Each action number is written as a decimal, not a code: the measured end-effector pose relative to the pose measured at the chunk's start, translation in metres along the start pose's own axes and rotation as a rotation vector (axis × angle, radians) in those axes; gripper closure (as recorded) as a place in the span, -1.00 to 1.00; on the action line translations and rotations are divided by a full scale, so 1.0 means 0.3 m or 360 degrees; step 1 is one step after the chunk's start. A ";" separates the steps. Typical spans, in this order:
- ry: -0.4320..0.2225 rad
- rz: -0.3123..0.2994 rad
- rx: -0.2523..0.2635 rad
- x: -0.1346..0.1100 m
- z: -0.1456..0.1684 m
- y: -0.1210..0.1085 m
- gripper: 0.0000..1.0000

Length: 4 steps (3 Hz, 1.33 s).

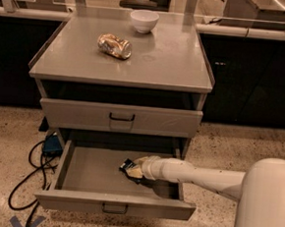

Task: Place rxbar blueberry into middle drawer

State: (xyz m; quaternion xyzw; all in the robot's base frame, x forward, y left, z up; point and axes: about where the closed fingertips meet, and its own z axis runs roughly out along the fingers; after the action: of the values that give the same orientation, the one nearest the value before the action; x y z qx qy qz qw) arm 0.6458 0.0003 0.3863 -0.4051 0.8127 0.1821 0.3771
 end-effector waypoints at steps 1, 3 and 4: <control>0.0000 0.0000 0.0000 0.000 0.000 0.000 0.15; 0.0000 0.0000 0.0000 0.000 0.000 0.000 -0.78; 0.0000 0.0000 0.0000 0.000 0.000 0.000 -1.00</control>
Offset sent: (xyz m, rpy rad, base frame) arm 0.0000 0.0000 0.0000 0.0000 0.0000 0.0000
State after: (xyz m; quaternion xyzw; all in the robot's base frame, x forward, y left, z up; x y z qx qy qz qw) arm 0.6458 0.0005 0.3862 -0.4051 0.8127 0.1822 0.3770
